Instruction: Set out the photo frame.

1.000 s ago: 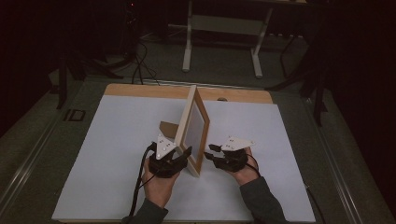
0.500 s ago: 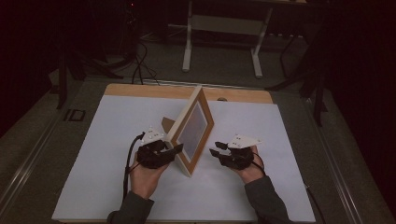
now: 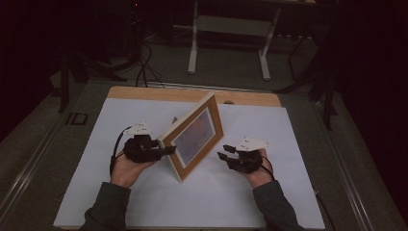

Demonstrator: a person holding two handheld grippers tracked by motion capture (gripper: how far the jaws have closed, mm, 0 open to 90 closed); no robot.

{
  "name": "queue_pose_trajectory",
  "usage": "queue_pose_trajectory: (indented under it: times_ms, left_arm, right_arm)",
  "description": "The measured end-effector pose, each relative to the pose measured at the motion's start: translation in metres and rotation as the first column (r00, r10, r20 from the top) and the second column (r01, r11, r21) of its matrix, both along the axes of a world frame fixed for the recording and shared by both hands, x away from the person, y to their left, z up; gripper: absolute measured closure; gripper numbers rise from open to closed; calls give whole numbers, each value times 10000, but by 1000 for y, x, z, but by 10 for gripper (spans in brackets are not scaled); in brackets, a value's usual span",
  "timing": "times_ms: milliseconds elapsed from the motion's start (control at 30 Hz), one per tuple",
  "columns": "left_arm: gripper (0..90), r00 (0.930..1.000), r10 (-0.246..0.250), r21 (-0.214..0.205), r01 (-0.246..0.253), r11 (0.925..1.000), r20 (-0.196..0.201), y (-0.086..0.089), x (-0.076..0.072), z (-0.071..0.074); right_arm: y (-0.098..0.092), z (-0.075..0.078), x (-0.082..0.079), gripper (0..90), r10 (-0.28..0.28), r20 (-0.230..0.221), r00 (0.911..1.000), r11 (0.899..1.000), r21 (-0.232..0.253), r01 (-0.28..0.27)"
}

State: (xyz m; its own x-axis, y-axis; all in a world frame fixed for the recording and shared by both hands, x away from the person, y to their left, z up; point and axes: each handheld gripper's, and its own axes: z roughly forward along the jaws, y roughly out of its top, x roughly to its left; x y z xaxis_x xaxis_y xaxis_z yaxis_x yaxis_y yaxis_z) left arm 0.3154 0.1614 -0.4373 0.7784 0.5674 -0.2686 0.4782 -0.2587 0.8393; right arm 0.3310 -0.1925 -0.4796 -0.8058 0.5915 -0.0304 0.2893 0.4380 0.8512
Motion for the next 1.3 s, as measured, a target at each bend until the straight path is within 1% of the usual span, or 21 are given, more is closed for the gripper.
queue_pose_trajectory:
  times_ms: [100,233,367,433,500,567,600,733,767,800,833,867,933,1000,1067,1133,1167,1200,1233,1267,1300]
  left_arm:
    - [682,9993,-362,-160,360,9992,-89,1,4,-1]
    - [687,9953,-966,-184,966,9951,19,-4,6,0]
    - [688,9857,-1668,26,1668,9860,246,-9,7,3]
    - [687,9806,-1944,49,1943,9809,267,-10,9,3]
    - [687,9771,-2113,-16,2114,9774,242,-9,12,3]
    - [688,9785,-2052,-25,2053,9787,203,-8,14,2]
    - [687,9785,-2052,-25,2053,9787,203,-8,14,2]
    - [677,9839,-1713,316,1699,9850,506,-11,9,3]
    - [662,9867,-1507,510,1477,9877,610,-12,8,4]
    - [613,9901,-1231,630,1189,9909,678,-14,7,4]
    - [574,9916,-1084,605,1042,9927,707,-14,6,4]
    - [558,9924,-941,577,897,9943,794,-14,5,4]
    - [509,9949,-378,564,327,9979,932,-15,1,4]
    - [482,9940,-1,592,-64,9982,1094,-16,-4,3]
    - [460,9910,467,431,-524,9977,1254,-15,-13,2]
    - [453,9850,983,255,-1030,9944,1421,-15,-22,-1]
    - [445,9787,1352,227,-1404,9898,1545,-16,-28,-4]
    - [440,9758,1504,269,-1566,9873,1586,-17,-32,-5]
    - [440,9698,1734,362,-1821,9826,1715,-17,-36,-7]
    - [440,9627,2037,417,-2142,9759,1780,-18,-41,-10]
    - [444,9570,2297,326,-2390,9705,1773,-19,-45,-13]
  right_arm:
    - [0,1,1,603,-52,41,10000,10000,26,52]
    - [-3,4,3,598,-235,92,9997,9997,90,234]
    - [-11,8,5,596,-532,143,9985,9983,226,529]
    - [-16,10,7,586,-642,209,9977,9976,268,637]
    - [-20,13,9,581,-808,219,9965,9963,307,801]
    - [-25,15,12,569,-1004,186,9948,9946,297,998]
    - [-25,15,12,569,-1004,186,9948,9946,297,998]
    - [-31,18,28,550,-1452,62,9894,9892,188,1450]
    - [-32,18,30,547,-1496,57,9887,9886,204,1494]
    - [-32,18,33,542,-1543,55,9880,9877,254,1541]
    - [-33,19,36,534,-1552,24,9879,9875,282,1550]
    - [-33,20,38,527,-1576,30,9875,9871,295,1575]
    - [-33,21,43,509,-1520,45,9884,9878,344,1517]
    - [-33,23,47,488,-1458,-19,9893,9884,416,1458]
    - [-33,24,53,460,-1248,-102,9921,9906,543,1252]
    - [-32,24,58,420,-1182,-193,9928,9913,552,1191]
    - [-31,23,61,411,-1161,-249,9929,9914,579,1174]
    - [-31,22,65,399,-1143,-315,9930,9911,644,1161]
    - [-31,22,67,388,-1149,-355,9927,9908,677,1171]
    - [-30,21,70,378,-1133,-434,9926,9902,767,1164]
    - [-30,21,72,368,-1120,-453,9927,9896,855,1155]
